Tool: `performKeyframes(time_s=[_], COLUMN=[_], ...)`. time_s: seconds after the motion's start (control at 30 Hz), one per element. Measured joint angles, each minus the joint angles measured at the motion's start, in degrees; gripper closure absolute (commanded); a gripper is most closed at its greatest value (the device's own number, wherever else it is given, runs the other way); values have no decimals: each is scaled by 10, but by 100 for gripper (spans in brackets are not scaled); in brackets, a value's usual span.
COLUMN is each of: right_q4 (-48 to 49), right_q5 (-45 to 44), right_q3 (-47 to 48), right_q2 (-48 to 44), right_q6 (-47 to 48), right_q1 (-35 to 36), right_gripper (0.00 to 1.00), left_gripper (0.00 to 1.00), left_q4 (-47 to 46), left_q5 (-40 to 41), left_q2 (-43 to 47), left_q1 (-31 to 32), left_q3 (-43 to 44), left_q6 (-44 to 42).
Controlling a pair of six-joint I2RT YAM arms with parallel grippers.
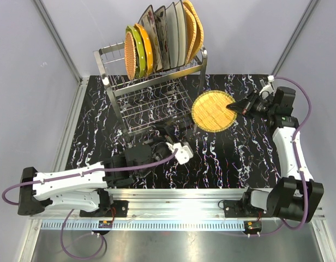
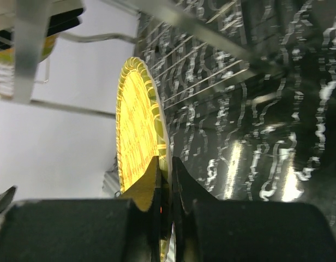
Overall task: Unload the plates from the dish rack
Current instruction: Place the plate on the table
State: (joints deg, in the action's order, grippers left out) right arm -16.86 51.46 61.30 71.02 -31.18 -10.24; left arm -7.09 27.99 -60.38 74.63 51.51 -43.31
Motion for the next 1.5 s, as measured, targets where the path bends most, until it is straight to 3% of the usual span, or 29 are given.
performKeyframes(time_s=[0.4, 0.93, 1.17, 1.5], right_q4=[25, 85, 102, 113], right_q5=[-99, -180, -190, -189], right_q3=[-18, 19, 101, 299], right_q2=[83, 244, 343, 525], right_q6=[49, 91, 110, 106], right_q1=[-15, -19, -19, -19], right_gripper=[100, 100, 100, 100], left_gripper=[1, 1, 1, 1], left_q4=[24, 50, 63, 101], left_q5=[75, 133, 141, 145], left_q2=[40, 76, 75, 48], left_q1=[0, -11, -17, -29], left_q3=[-4, -17, -17, 12], left_q6=[197, 319, 343, 379])
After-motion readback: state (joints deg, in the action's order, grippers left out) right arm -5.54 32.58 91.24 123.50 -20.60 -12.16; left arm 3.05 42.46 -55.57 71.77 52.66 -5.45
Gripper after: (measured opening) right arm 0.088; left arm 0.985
